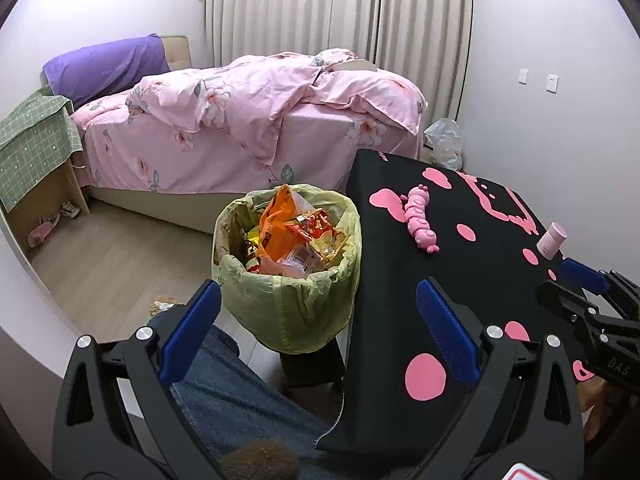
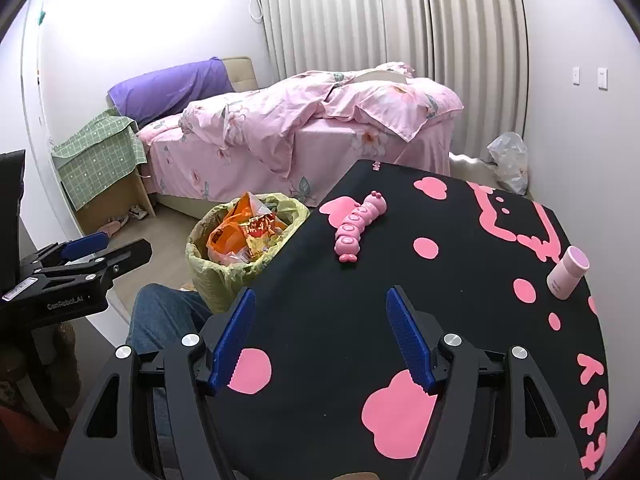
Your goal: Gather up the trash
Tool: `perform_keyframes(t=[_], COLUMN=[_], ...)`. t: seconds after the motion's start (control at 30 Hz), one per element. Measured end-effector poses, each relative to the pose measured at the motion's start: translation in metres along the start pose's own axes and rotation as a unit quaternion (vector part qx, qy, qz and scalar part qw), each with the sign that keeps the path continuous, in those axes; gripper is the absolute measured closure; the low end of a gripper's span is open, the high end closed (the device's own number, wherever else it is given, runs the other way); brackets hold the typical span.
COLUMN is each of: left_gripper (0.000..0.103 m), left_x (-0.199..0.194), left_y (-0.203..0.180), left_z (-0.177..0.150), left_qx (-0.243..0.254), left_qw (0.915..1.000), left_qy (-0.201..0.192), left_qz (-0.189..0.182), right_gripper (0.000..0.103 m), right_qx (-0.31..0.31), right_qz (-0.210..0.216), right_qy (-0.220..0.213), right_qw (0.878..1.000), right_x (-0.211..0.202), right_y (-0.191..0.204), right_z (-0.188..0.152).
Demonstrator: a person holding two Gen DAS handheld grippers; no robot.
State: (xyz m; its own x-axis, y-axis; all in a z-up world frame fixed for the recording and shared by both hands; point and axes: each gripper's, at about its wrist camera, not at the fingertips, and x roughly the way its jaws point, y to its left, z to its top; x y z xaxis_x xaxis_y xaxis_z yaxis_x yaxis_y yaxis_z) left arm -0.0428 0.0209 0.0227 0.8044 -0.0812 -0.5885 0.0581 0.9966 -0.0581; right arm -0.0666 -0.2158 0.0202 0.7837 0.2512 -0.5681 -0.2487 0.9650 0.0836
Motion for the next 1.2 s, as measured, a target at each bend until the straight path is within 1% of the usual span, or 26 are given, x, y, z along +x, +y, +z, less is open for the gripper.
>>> perform_keyframes(t=[0.33, 0.5, 1.2], left_gripper=[0.009, 0.009, 0.009], left_x=[-0.001, 0.001, 0.003], left_y=[0.004, 0.008, 0.003], left_z=[-0.001, -0.003, -0.006], left_qx=[-0.003, -0.004, 0.0], left_qw=[1.0, 1.0, 1.0], left_qy=[0.001, 0.005, 0.006], left_qz=[0.001, -0.001, -0.001], right_gripper=[0.039, 0.039, 0.039], right_qx=[-0.005, -0.004, -0.004], right_qz=[0.0, 0.002, 0.003], right_qy=[0.004, 0.008, 0.009], right_qw=[1.0, 1.0, 1.0], right_x=[-0.001, 0.003, 0.004], right_y=[0.011, 0.013, 0.014], right_z=[0.0, 0.001, 0.001])
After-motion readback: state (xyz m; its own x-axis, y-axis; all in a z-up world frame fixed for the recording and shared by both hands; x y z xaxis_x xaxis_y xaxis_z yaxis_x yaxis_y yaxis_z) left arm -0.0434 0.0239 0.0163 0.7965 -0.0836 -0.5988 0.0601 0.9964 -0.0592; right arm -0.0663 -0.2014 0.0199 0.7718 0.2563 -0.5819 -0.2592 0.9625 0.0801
